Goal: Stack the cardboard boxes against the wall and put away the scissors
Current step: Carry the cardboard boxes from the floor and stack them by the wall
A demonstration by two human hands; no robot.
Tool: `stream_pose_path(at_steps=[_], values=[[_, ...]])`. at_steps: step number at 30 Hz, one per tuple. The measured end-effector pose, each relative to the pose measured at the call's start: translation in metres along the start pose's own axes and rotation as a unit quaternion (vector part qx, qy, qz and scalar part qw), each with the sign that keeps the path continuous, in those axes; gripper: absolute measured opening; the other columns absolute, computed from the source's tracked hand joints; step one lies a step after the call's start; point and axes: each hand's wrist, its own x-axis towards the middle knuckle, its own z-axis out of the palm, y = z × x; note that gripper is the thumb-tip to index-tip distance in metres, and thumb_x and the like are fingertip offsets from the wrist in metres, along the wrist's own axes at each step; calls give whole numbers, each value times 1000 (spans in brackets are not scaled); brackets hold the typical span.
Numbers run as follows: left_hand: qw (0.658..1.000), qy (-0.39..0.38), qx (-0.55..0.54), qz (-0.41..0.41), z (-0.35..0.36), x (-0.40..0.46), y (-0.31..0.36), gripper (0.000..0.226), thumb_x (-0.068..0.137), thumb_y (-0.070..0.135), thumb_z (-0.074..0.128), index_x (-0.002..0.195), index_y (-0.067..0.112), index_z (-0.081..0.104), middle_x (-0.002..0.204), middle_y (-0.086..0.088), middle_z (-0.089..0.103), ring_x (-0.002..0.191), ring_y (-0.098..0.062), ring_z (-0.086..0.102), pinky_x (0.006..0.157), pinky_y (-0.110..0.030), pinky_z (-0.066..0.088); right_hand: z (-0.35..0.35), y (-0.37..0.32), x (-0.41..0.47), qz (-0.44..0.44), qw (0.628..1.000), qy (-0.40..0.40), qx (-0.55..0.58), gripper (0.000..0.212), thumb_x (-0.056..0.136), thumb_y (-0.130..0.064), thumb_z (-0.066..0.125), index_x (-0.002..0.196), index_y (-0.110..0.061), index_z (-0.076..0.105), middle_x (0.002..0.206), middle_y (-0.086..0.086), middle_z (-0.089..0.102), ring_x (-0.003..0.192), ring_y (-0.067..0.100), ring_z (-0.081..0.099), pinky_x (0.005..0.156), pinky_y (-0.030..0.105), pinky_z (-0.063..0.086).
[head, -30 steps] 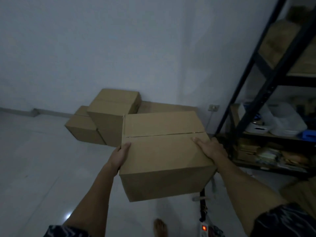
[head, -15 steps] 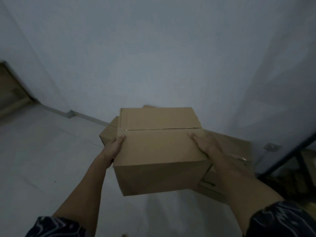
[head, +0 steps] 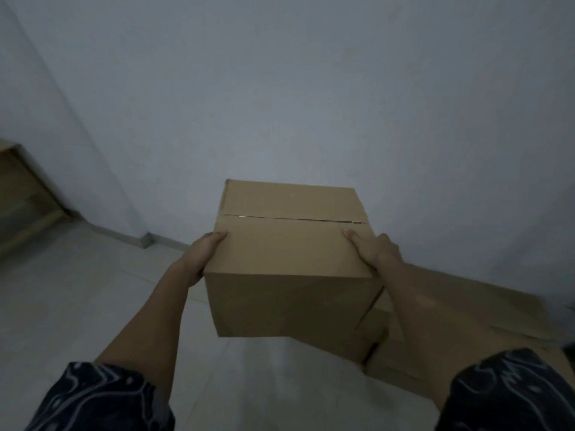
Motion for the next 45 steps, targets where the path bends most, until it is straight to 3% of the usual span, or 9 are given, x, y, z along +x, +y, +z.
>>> stream_pose_path(at_steps=[5, 9, 13, 16, 20, 26, 38, 41, 45], values=[[999, 10, 38, -33, -64, 62, 17, 51, 90, 62, 47, 127, 28, 54, 117, -3, 67, 107, -27, 65, 95, -51, 51, 62, -54, 35, -8, 999, -15, 47, 124, 66, -90, 53, 153, -7, 21, 151, 16, 41, 136, 39, 42, 110, 49, 38], [997, 24, 76, -10, -115, 121, 31, 65, 80, 69, 51, 133, 32, 53, 125, 0, 64, 109, -26, 64, 97, -50, 50, 116, -97, 67, -27, 997, -21, 62, 113, 76, -83, 52, 151, -4, 23, 151, 17, 41, 136, 39, 42, 108, 46, 39], [994, 48, 93, 32, -144, 170, 33, 52, 94, 52, 50, 139, 25, 50, 131, -4, 57, 114, -25, 58, 97, -38, 47, 163, -122, 91, -25, 997, -29, 66, 105, 82, -78, 48, 150, -2, 27, 153, 17, 38, 138, 37, 41, 112, 47, 36], [989, 52, 135, 36, -155, 210, 22, 51, 96, 51, 47, 139, 24, 50, 135, -4, 53, 120, -27, 54, 105, -42, 43, 195, -125, 109, -36, 999, -16, 37, 93, 88, -75, 40, 151, -8, 34, 158, 16, 31, 143, 34, 35, 117, 45, 30], [977, 46, 203, 40, -167, 269, 2, 55, 98, 53, 39, 142, 21, 46, 144, -10, 48, 128, -31, 48, 110, -46, 37, 233, -129, 135, 11, 999, 9, 52, 83, 91, -67, 48, 143, -3, 39, 144, 18, 48, 129, 37, 50, 105, 45, 42], [973, -1, 229, 12, -180, 349, -26, 55, 101, 47, 33, 146, 14, 38, 146, -12, 45, 130, -31, 44, 106, -40, 34, 291, -136, 171, 52, 996, 54, 39, 77, 91, -65, 49, 136, -4, 39, 133, 19, 57, 121, 38, 55, 98, 44, 45], [963, -93, 250, -26, -135, 476, -139, 49, 104, 37, 32, 147, 15, 35, 148, -12, 42, 134, -30, 41, 110, -40, 30, 368, -57, 237, 108, 985, 119, -67, 59, 92, -52, 60, 119, -1, 52, 123, 25, 52, 115, 43, 51, 94, 46, 43], [953, -105, 281, -33, -130, 490, -163, 52, 103, 39, 33, 149, 16, 30, 149, -12, 41, 135, -31, 41, 111, -42, 31, 374, -42, 250, 119, 984, 64, -119, 55, 95, -41, 58, 139, -9, 45, 136, 21, 44, 120, 42, 47, 99, 44, 41], [926, -109, 358, -53, -129, 509, -190, 71, 96, 58, 32, 153, 19, 16, 150, -17, 40, 133, -40, 42, 111, -51, 33, 385, -30, 258, 116, 976, 69, -168, 57, 98, -26, 49, 153, -32, 31, 141, 15, 40, 120, 39, 44, 97, 41, 40]])
